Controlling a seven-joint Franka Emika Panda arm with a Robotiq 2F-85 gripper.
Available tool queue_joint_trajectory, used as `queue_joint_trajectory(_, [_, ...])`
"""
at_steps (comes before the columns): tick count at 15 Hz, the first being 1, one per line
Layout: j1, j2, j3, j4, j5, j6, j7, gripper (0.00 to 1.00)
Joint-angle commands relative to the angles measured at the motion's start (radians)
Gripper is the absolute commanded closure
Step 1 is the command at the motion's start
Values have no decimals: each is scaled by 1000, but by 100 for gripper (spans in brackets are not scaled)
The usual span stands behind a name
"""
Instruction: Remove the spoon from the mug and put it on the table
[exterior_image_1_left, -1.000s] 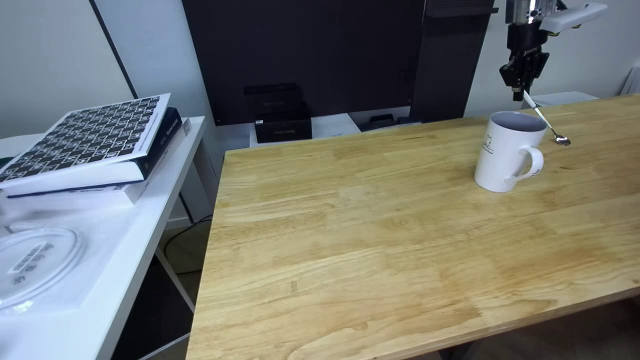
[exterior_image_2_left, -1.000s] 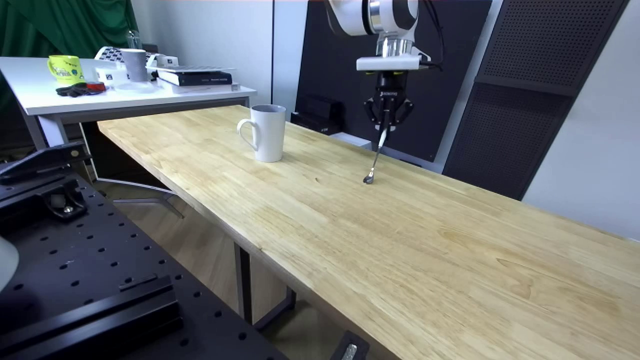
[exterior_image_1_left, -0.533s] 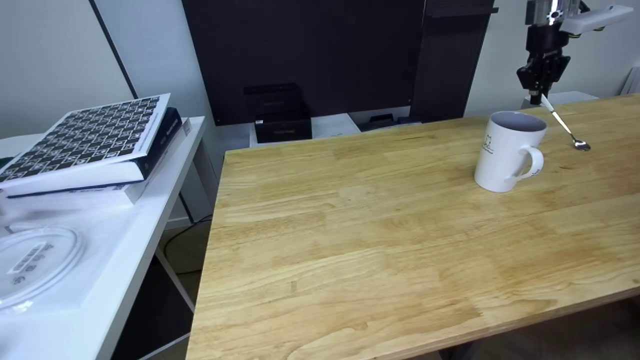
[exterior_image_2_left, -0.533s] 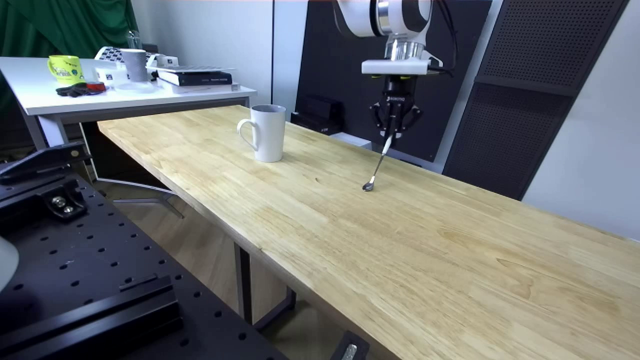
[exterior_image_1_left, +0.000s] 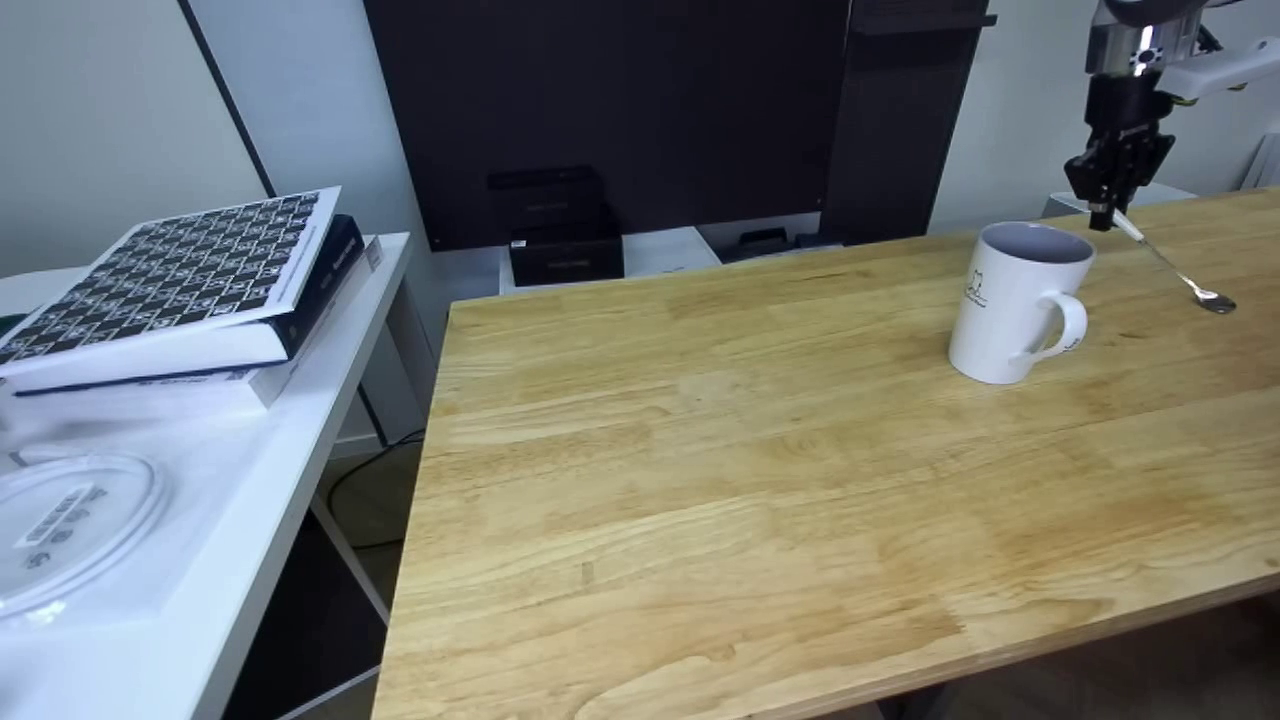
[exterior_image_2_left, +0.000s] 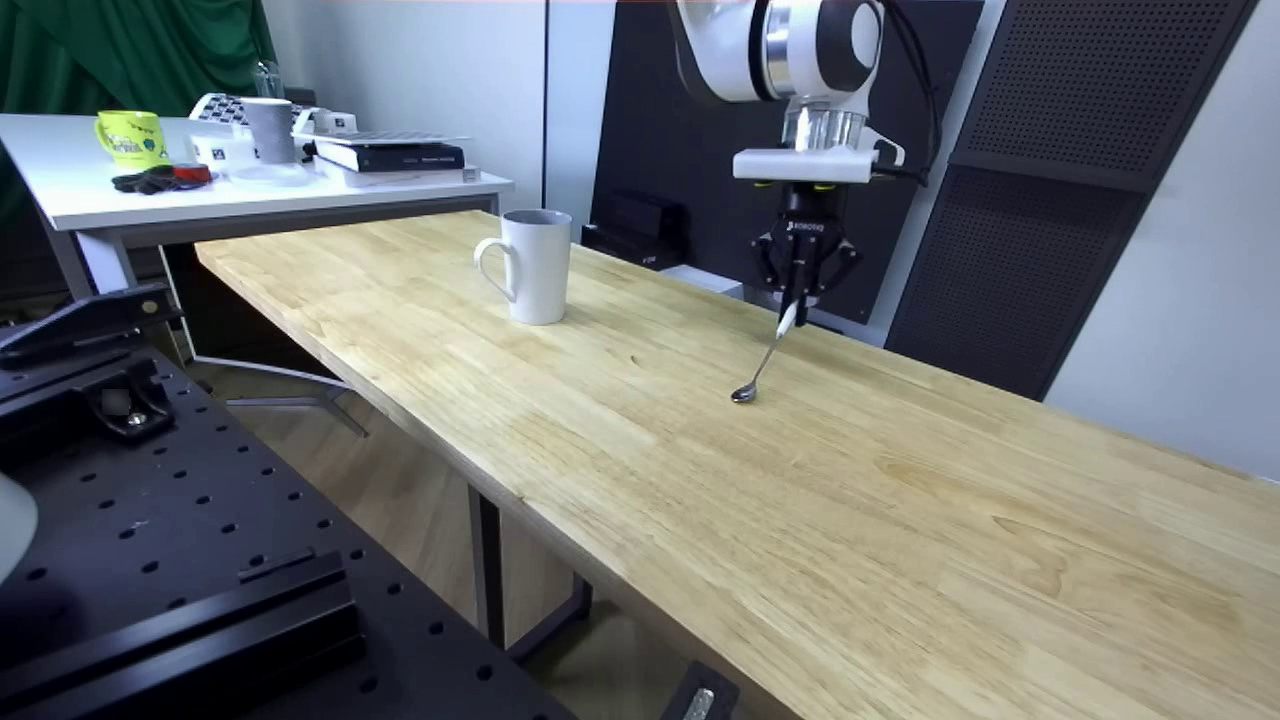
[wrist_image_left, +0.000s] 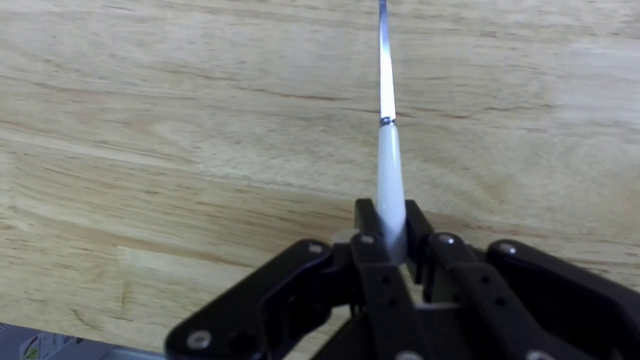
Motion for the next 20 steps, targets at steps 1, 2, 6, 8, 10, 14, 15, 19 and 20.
queue_joint_trajectory(1, [-6,-43,-4,-88,-7,44,9,96])
queue_joint_trajectory(2, [-7,-44,-5,-98,-7,50,9,96])
queue_joint_trajectory(6, [-6,-48,-9,-122,-6,41,14,52])
queue_joint_trajectory(8, [-1,-87,1,-108,13,-34,26,39])
queue_joint_trajectory(10, [8,-153,7,-128,14,-77,23,25])
queue_joint_trajectory(14, [58,-308,11,-173,-17,-104,37,1])
queue_joint_trajectory(15, [75,-355,13,-192,-27,-113,37,0])
queue_joint_trajectory(19, [71,-337,25,-149,-18,-126,9,0])
queue_joint_trajectory(20, [71,-344,25,-160,-21,-126,9,0])
